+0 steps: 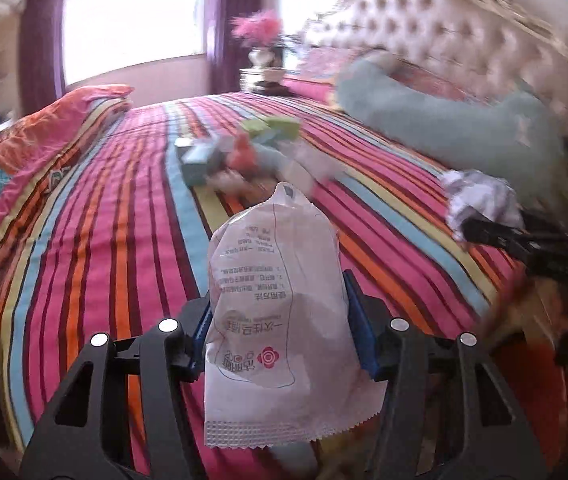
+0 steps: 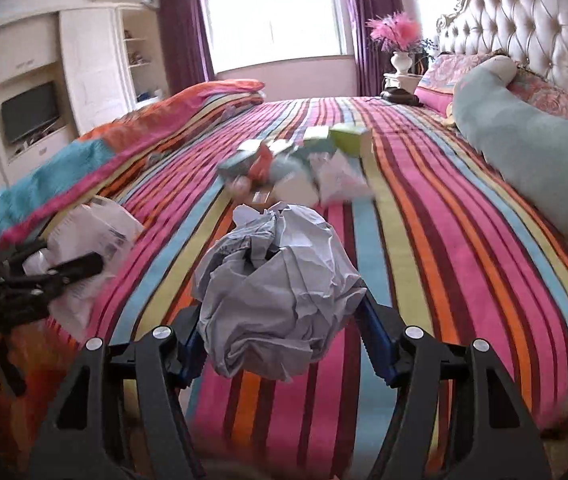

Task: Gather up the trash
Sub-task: 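Grasp the white plastic bag with the left tool while the right tool grasps crumpled paper, then release the plastic bag and crumpled paper into the wastebasket with both tools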

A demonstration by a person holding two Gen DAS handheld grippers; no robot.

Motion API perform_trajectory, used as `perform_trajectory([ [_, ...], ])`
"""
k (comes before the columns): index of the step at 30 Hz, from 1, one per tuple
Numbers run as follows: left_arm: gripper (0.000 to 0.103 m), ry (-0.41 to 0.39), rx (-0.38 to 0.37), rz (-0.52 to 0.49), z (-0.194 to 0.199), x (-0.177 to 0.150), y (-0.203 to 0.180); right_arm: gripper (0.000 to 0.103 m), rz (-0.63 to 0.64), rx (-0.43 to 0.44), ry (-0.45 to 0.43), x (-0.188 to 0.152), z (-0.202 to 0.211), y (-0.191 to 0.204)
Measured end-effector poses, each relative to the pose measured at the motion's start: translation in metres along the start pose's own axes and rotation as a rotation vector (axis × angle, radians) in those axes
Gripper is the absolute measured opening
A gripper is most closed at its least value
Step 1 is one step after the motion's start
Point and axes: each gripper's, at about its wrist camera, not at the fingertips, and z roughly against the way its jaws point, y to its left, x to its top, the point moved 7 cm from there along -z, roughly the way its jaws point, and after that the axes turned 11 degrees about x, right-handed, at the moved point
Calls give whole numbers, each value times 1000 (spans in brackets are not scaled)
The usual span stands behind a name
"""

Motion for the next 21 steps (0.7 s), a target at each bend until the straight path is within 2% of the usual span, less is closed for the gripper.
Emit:
perform_trajectory([
  [3, 56, 49, -66, -31, 43, -65, -27, 62, -53, 8, 47, -63, 22, 16],
  [5, 56, 150, -128, -27, 54, -121, -49, 62, -140, 8, 129, -124, 23, 25],
  [8, 56, 308, -114, -56, 42, -197, -75, 62, -226, -21, 287, -202, 8, 34],
  [9, 56, 364, -120, -56, 34, -218, -81, 62, -257, -25, 364, -232, -1, 37],
  [10, 56, 438, -137, -70, 23, -247, -93, 62, -279, -21, 437, -257, -9, 40],
  [11, 56, 475, -143, -82, 16, -260, -97, 62, -303, 3, 502, -278, -18, 45],
  [13, 56, 589, -179, -97, -4, -288, -107, 62, -316, 22, 574, -292, -30, 47],
  [15, 56, 646, -177, -127, -18, -300, -110, 62, -306, -13, 597, -291, -40, 40],
  [17, 56, 652, -161, -158, -25, -305, -112, 62, -309, -29, 622, -293, -49, 35],
  [21, 56, 682, -186, -154, -28, -314, -116, 62, -347, -10, 667, -304, -59, 34],
])
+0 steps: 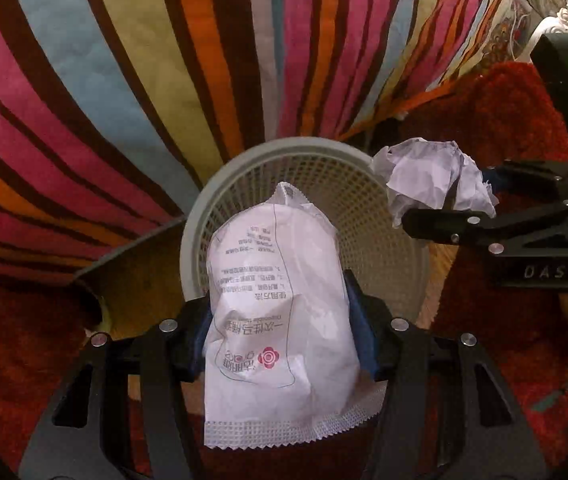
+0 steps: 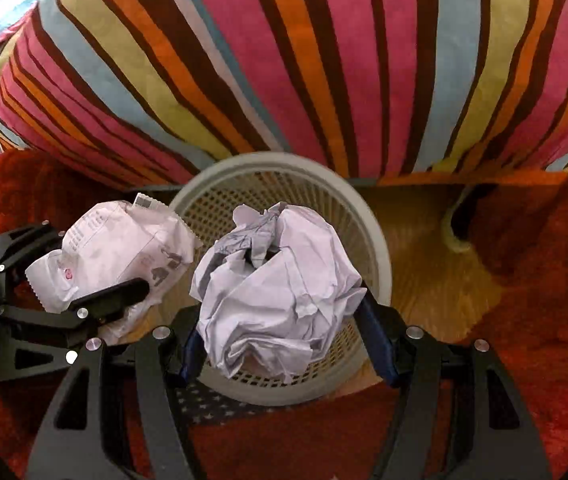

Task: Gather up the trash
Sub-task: 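Release the plastic bag and crumpled paper into the wastebasket with both tools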

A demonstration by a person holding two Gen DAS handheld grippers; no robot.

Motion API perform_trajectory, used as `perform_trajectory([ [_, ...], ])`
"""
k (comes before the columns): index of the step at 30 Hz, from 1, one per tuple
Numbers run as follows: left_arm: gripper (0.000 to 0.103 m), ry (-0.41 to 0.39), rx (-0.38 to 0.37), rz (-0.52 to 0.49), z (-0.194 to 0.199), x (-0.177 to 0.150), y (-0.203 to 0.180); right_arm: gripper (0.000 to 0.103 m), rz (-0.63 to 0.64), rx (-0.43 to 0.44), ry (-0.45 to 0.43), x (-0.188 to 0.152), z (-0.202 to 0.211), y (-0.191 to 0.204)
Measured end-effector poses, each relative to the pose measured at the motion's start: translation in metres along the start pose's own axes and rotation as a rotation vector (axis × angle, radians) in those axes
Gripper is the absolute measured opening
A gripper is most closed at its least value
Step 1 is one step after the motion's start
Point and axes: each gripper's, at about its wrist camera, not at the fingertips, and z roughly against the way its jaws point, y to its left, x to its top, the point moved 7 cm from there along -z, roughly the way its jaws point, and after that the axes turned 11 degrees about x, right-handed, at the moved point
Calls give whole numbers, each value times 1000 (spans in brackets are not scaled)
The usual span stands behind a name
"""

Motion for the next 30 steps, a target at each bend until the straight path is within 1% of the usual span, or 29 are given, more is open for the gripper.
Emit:
perform_trajectory([
  [4, 56, 26, 1, 20, -8, 3, 2, 62, 8, -4, 3, -2, -3, -3],
  [6, 56, 28, 2, 20, -8, 3, 3, 62, 14, -7, 7, -16, -3, -5],
  [11, 58, 26, -9, 13, -7, 3, 0, 63, 24, -11, 9, -19, -3, -4],
  [12, 58, 28, -11, 13, -9, 3, 0, 66, 23, -12, 9, -19, -3, -5],
  [13, 59, 34, -10, 13, -10, 3, 0, 72, 22, -17, 9, -19, -2, -5],
  [14, 65, 37, -9, 13, -12, 3, 0, 82, 21, -30, 9, -19, -2, -6],
  [15, 70, 36, -6, 13, -12, 3, 0, 87, 21, -40, 10, -18, -2, -7],
  [16, 79, 33, 4, 13, -12, 3, 1, 93, 22, -47, 8, -17, -2, -7],
  [17, 82, 32, 11, 11, -13, 4, 0, 93, 24, -53, 4, -17, -1, -7],
  [20, 87, 33, 18, 13, -13, 5, 1, 93, 23, -52, 4, -16, -1, -8],
  [30, 87, 48, 20, 30, -17, 3, 5, 93, -9, -46, 16, -16, -3, -14],
])
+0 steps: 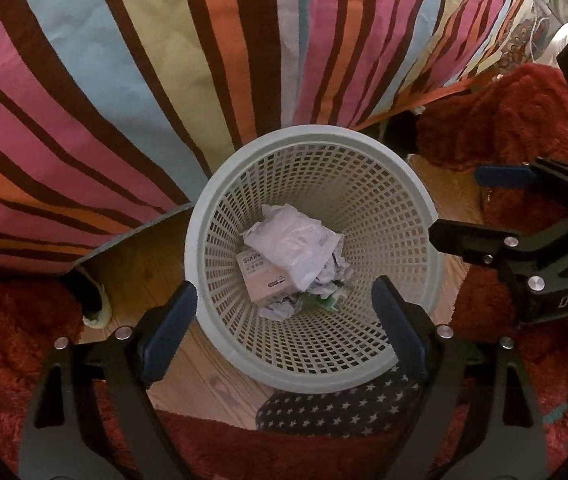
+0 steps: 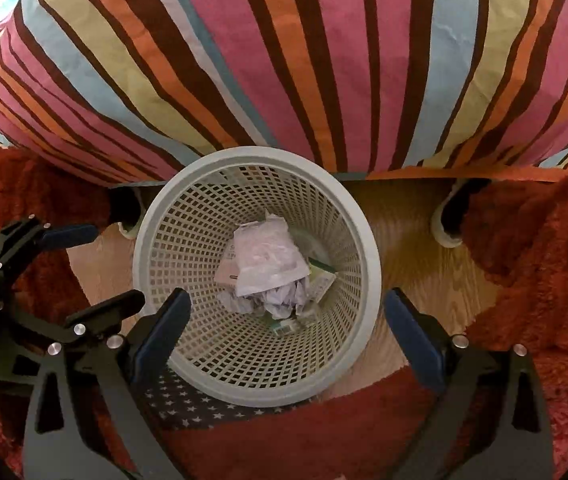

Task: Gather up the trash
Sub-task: 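Release the plastic bag and crumpled paper into the wastebasket with both tools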

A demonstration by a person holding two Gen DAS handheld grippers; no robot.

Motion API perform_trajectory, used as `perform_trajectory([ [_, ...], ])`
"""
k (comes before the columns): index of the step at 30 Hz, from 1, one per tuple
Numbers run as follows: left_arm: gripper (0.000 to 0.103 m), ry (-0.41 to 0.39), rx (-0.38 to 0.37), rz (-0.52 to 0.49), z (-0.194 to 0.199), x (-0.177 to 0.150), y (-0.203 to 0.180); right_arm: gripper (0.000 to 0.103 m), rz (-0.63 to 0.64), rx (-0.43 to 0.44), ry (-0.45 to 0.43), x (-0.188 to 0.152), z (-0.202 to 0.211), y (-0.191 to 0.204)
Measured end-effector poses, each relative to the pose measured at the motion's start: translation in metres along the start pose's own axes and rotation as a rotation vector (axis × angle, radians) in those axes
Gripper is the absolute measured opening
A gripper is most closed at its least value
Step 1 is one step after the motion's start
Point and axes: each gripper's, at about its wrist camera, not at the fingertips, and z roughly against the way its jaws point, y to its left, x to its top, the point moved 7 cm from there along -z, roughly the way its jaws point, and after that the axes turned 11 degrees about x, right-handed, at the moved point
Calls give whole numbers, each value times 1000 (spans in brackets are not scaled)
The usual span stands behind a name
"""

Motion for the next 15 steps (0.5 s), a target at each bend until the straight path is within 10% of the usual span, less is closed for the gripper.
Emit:
perform_trajectory([
  [9, 87, -61, 8, 45, 14, 5, 12, 93, 11, 14, -9, 1, 4, 4],
  [15, 87, -269, -93, 102, 109, 36, 43, 93, 111, 49, -193, 33, 71, 24],
])
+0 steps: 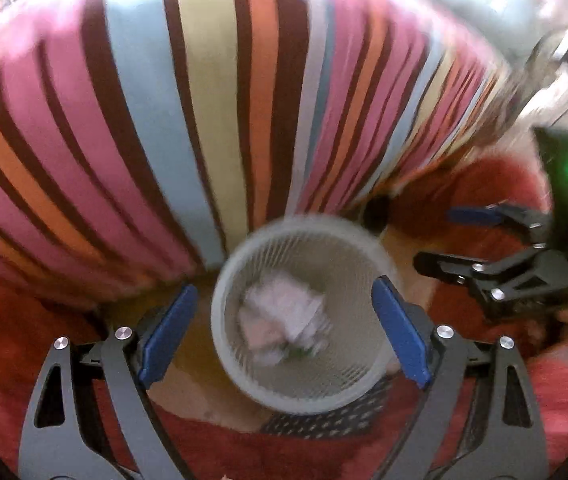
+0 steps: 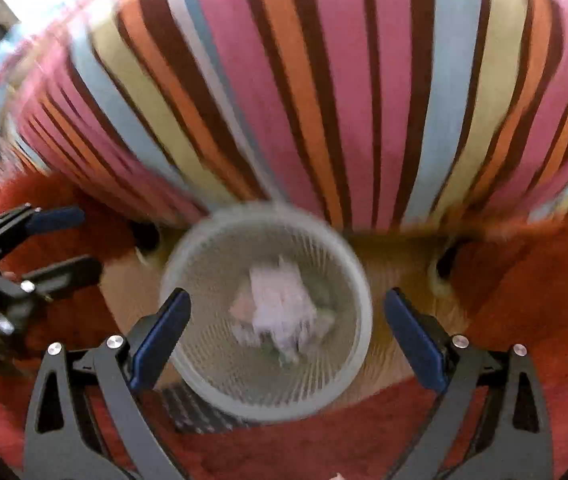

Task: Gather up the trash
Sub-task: 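Release the plastic bag and crumpled paper into the wastebasket with both tools, then move both tools back over the bed toward the boxes and toys, then grasp the teal mosquito-liquid box with the left tool while the right tool grasps the toilet-cover bag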

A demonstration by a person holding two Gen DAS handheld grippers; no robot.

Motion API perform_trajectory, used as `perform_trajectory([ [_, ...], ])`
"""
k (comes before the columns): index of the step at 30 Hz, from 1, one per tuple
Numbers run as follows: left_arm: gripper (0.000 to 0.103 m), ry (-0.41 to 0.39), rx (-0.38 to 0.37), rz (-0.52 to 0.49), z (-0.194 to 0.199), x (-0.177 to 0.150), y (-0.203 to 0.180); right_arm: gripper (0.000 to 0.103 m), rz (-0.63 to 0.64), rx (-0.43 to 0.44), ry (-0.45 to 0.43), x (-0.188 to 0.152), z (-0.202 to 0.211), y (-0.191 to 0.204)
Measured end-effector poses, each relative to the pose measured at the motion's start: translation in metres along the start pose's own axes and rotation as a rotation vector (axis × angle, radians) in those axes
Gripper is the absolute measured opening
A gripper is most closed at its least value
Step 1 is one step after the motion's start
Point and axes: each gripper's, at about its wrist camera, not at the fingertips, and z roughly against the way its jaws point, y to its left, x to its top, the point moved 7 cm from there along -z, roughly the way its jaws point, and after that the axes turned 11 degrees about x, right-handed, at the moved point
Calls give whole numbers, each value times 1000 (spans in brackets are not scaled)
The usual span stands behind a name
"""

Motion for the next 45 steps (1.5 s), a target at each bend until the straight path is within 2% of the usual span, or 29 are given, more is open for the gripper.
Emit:
perform_trajectory([
  [3, 87, -158, -13, 4, 52, 59, 23, 93, 88, 23, -194, 57, 57, 10],
  [4, 87, -219, 14, 8, 67, 88, 38, 93, 128, 11, -263, 81, 77, 13],
  [6, 87, -288, 95, 16, 79, 133, 62, 93, 192, -29, -366, 128, 102, 12],
  [9, 87, -369, 189, 25, 76, 203, 96, 93, 238, -74, -454, 190, 114, 6],
  [12, 87, -383, 239, 69, 52, 275, 133, 93, 235, -81, -494, 260, 108, -7],
  [14, 87, -369, 236, 110, 33, 316, 153, 93, 233, -98, -500, 311, 97, -17],
  [18, 87, -340, 232, 153, 1, 387, 184, 93, 220, -152, -487, 385, 73, -36],
  [23, 87, -310, 274, 150, -39, 453, 207, 93, 222, -161, -427, 439, 45, -49],
  [27, 87, -288, 288, 127, -63, 478, 216, 93, 265, -177, -369, 455, 19, -50],
  [31, 87, -251, 264, 116, -85, 494, 227, 93, 289, -159, -347, 470, 4, -49],
  [40, 86, -195, 293, 155, -126, 506, 238, 93, 220, -155, -262, 499, -36, -69],
  [42, 82, -180, 283, 166, -132, 503, 239, 92, 208, -162, -244, 499, -42, -72],
  [43, 75, -187, 285, 173, -132, 502, 242, 91, 204, -159, -236, 498, -43, -74],
  [44, 63, -192, 301, 173, -130, 500, 245, 87, 201, -148, -223, 495, -45, -74],
  [45, 56, -192, 316, 173, -130, 499, 247, 82, 202, -140, -211, 492, -47, -74],
])
